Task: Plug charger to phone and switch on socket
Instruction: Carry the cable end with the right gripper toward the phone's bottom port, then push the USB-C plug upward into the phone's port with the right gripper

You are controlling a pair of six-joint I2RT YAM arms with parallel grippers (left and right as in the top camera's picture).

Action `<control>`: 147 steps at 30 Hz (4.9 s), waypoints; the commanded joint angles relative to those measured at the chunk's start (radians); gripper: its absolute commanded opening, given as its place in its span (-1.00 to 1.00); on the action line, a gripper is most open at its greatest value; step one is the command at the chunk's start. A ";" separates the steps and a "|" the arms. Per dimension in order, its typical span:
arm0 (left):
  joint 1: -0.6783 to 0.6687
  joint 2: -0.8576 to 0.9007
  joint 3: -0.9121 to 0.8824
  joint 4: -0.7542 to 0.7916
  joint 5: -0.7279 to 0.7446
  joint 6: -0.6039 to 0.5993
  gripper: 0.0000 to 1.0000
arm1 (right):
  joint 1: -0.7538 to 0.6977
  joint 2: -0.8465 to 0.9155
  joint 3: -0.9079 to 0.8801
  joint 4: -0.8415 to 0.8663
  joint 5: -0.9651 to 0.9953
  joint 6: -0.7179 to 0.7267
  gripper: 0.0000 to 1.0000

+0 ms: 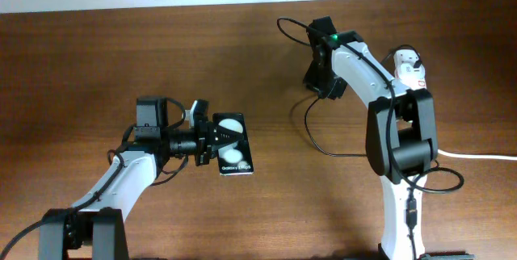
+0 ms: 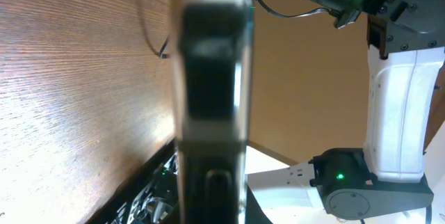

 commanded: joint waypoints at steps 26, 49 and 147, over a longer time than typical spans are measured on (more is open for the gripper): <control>0.000 -0.001 0.017 0.113 0.207 0.050 -1.00 | 0.003 -1.464 -0.201 -0.711 -0.287 -0.271 -0.92; -0.092 -0.001 0.017 0.653 -0.167 -0.278 -1.00 | 0.517 -1.269 -0.879 0.121 -0.208 -0.129 -0.92; -0.092 0.000 0.017 0.733 -0.183 -0.242 -1.00 | 0.624 -1.118 -0.878 0.435 -0.011 -0.126 -0.92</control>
